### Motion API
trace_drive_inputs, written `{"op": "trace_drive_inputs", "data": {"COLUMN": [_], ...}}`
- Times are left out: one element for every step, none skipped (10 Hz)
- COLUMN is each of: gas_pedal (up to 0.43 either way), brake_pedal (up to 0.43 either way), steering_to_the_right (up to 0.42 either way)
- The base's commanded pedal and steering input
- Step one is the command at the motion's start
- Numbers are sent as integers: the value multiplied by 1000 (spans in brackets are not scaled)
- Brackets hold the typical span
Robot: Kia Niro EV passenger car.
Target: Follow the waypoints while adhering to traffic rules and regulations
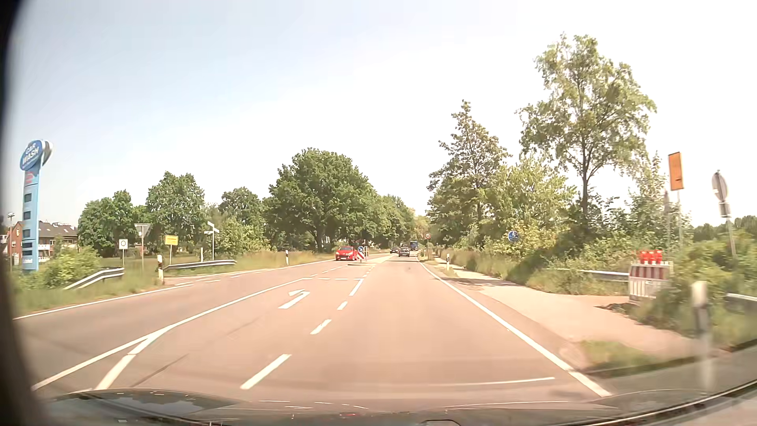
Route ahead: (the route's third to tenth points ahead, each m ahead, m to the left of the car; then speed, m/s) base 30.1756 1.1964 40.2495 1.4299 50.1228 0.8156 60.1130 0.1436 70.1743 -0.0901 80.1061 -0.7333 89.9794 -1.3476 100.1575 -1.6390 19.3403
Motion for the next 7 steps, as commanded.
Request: {"op": "trace_drive_inputs", "data": {"gas_pedal": [209, 209, 209, 209, 209, 209, 209], "brake_pedal": [0, 0, 0, 0, 0, 0, 0], "steering_to_the_right": [-3, -3, -3, -3, -3, -3, -3]}}
